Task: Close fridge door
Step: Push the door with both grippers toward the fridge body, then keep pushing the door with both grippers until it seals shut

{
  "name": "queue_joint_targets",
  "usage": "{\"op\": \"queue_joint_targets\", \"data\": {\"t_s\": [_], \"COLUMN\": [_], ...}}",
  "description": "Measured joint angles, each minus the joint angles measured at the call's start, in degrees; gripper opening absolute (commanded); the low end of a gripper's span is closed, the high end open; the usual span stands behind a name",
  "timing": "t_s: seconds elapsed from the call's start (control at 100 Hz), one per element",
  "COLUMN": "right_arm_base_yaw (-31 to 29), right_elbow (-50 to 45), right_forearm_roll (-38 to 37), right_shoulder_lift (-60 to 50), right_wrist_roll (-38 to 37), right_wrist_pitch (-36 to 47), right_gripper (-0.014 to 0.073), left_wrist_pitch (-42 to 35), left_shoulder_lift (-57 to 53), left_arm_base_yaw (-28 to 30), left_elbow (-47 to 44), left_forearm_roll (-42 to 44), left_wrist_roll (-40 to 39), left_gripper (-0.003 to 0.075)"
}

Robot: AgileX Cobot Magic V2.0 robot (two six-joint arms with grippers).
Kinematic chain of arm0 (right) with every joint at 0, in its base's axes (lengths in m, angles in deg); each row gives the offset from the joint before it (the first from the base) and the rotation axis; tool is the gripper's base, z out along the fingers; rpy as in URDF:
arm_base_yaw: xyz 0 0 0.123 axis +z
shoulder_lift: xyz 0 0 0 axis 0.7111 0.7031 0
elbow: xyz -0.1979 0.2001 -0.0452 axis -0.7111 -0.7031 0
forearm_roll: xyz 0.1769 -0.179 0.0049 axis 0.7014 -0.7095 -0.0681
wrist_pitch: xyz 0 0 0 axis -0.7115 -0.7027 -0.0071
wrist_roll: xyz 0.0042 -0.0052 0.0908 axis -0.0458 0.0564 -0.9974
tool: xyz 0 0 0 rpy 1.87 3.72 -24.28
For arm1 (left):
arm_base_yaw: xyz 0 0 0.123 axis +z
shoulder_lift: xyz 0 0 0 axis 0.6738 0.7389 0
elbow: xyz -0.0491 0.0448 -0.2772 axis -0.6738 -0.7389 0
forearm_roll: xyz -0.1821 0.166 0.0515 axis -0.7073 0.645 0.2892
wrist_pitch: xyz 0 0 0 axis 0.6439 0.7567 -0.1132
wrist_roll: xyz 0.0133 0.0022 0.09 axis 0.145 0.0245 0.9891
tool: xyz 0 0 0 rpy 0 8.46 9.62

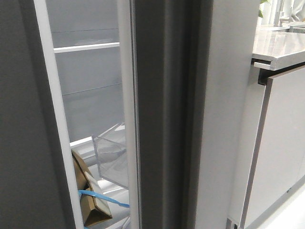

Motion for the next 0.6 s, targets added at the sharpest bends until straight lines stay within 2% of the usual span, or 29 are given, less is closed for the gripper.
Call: {"op": "queue_joint_targets", "data": {"t_s": [0.27, 0.6], "right_arm_base_yaw": [14.66, 22.12], "right_elbow": [15.03, 26.27], "right_forearm_roll": [0.88, 0.99], "right_shoulder_lift": [15.12, 26.80], "right_wrist_roll": [5.66, 8.54], "right_wrist_pitch": [-1.71, -4.48], "right_gripper": [-0.0045, -0.0045], "left_wrist_pitch": [0.00, 0.00], "left_shoulder_lift": [0.00, 0.00], "left_arm_base_yaw": [0.00, 0.00], "left_elbow": [0.00, 0.00], "left_forearm_roll": [0.00, 0.00], "left_wrist_roll": [0.00, 0.00], "left_gripper": [-0.0020, -0.0020]}}
